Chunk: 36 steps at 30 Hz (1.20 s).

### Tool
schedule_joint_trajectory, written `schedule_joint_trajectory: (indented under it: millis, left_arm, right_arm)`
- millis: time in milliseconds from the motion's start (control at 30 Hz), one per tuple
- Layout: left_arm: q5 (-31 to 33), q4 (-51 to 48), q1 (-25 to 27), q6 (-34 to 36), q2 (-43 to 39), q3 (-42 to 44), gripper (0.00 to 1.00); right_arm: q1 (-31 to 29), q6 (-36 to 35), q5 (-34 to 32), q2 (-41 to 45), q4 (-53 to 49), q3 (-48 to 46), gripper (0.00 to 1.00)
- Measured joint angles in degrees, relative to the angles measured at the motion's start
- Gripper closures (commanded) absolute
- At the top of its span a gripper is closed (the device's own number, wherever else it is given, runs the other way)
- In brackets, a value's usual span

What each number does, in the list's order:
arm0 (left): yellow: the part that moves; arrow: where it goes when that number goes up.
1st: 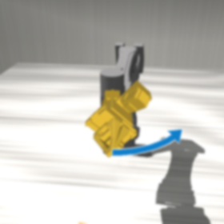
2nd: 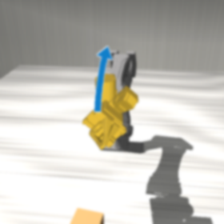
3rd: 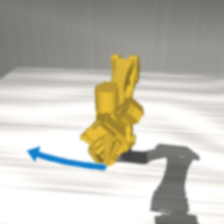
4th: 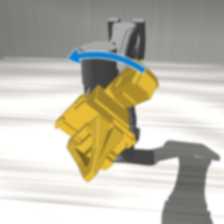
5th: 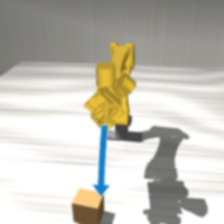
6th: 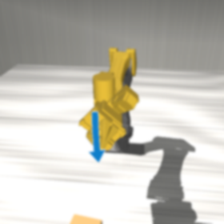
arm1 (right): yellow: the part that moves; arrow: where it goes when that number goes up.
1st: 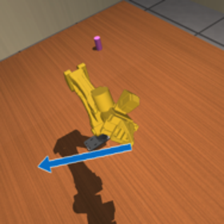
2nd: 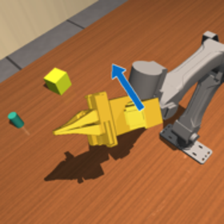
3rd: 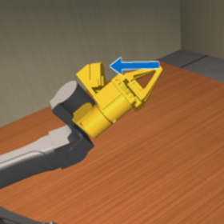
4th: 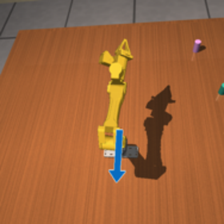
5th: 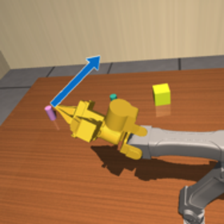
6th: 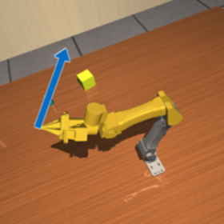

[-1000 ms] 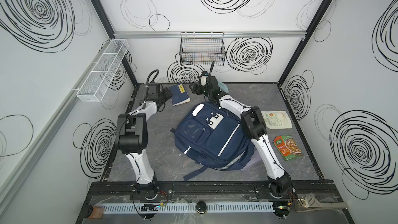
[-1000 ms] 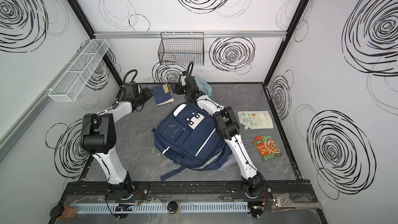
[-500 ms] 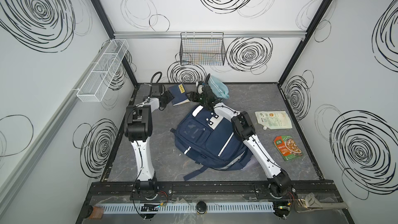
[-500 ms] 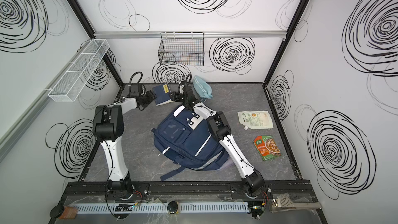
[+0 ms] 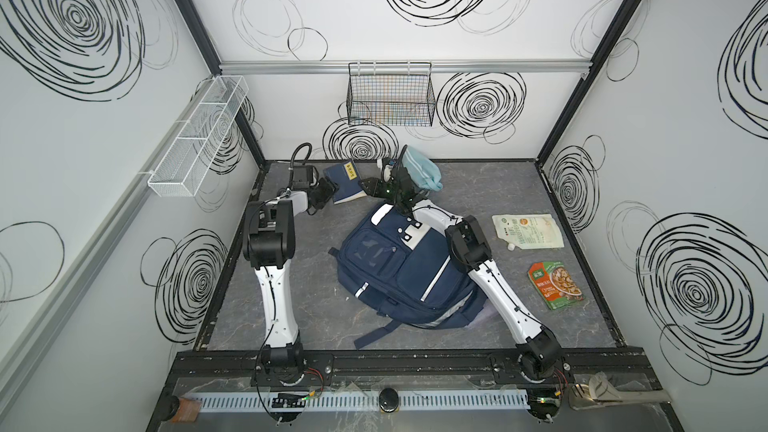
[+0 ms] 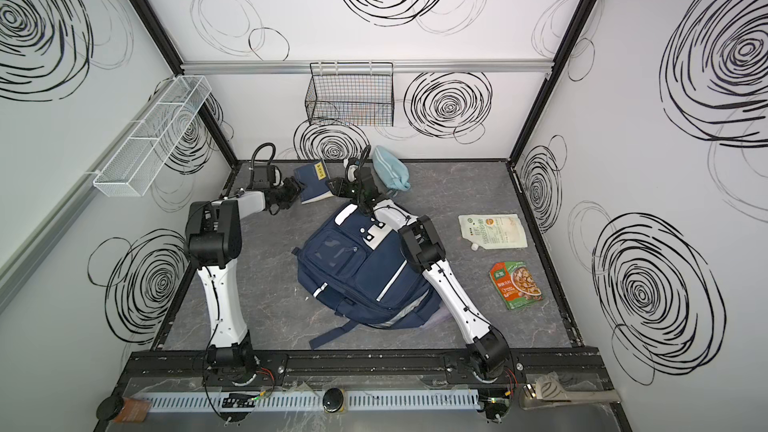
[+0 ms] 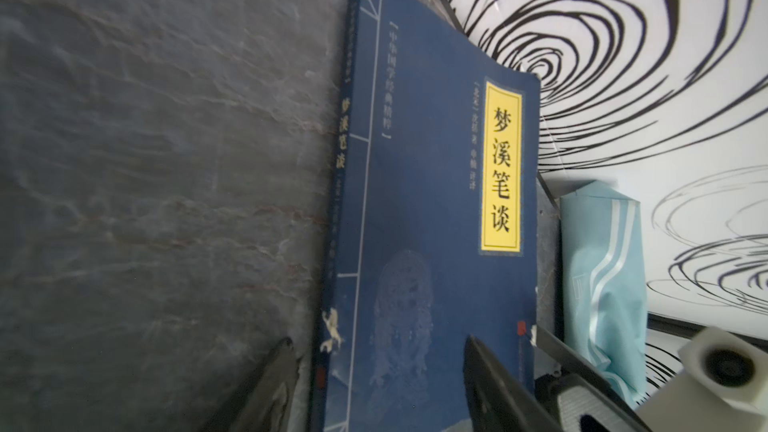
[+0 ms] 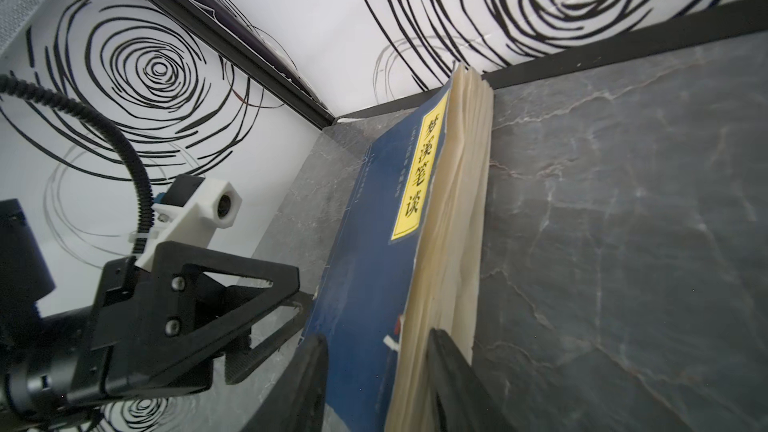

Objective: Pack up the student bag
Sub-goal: 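Reach both grippers to the blue yellow-labelled book beyond the backpack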

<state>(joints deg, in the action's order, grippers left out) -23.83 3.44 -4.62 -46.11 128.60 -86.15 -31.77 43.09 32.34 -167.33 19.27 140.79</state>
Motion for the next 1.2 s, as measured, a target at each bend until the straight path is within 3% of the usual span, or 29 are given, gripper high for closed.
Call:
schedule_joint_trajectory:
  millis: [133,1000,1100,1200]
  left_arm:
    - [-2.2,3.0,-0.2,-2.6,0.0,1.6,0.36]
    - [-10.1,21.8,-0.7,-18.7,-1.0,11.2,0.66]
    - [-10.7,24.5,-0.7,-20.4,-1.1,12.5,0.63]
    - [-11.0,25.6,-0.7,-21.2,-1.1,12.7,0.48]
  right_arm:
    - [0.1,1.2,1.0,-0.1,0.9,0.1,0.75]
    - [0.7,3.7,3.8,-0.4,2.1,0.1,0.79]
    - [0.8,4.2,3.8,-0.4,2.1,0.1,0.83]
    - [0.9,4.9,4.2,-0.4,2.1,0.1,0.89]
